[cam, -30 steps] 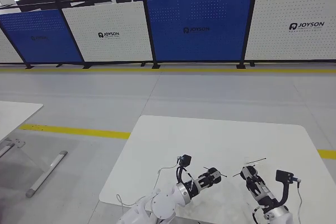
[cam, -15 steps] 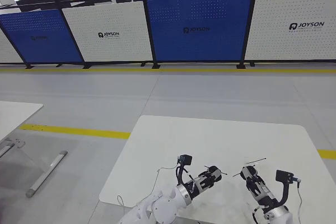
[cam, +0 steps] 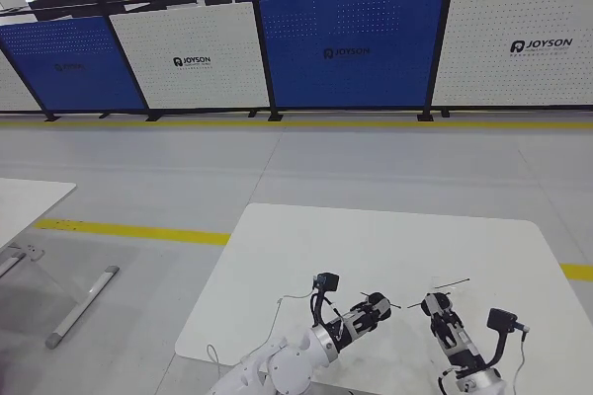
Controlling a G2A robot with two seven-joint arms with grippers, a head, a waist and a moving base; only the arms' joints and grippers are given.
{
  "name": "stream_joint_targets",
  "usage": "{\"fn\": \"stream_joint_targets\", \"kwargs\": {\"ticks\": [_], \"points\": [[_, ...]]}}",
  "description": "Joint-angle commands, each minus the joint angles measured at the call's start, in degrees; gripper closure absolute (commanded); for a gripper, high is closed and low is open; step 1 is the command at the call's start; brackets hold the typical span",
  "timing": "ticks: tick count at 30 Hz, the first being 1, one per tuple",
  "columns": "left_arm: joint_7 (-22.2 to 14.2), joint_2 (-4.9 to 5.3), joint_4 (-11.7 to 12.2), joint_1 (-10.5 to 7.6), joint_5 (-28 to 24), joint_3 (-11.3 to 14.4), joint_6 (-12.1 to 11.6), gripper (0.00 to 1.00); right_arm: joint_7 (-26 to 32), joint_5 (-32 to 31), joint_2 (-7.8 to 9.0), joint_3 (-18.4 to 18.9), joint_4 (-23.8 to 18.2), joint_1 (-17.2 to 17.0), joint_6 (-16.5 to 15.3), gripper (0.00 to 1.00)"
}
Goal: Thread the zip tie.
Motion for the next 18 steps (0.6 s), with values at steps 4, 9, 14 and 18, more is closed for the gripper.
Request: {"fn": "stream_joint_targets", "kwargs": {"ticks": [4,9,14,18], "points": [[0.0,0.0,0.0,0.0,0.0,0.0,0.0,1.0,0.0,0.0,0.01,0.0,-0.1,0.0,0.0,1.0],[0.0,0.0,0.0,0.0,0.0,0.0,0.0,1.0,-0.3,-0.1,-0.14,-0.2,-0.1,0.1,0.4,1.0],[0.0,0.0,0.0,0.0,0.0,0.0,0.0,1.0,0.3,1.9,-0.6,-1.2,1.5,0.5,-1.3,1.0],[0.0,0.0,0.0,0.0,0.0,0.0,0.0,1.0,0.2,2.3,-0.7,-1.2,1.9,0.6,-1.4,1.0]]}}
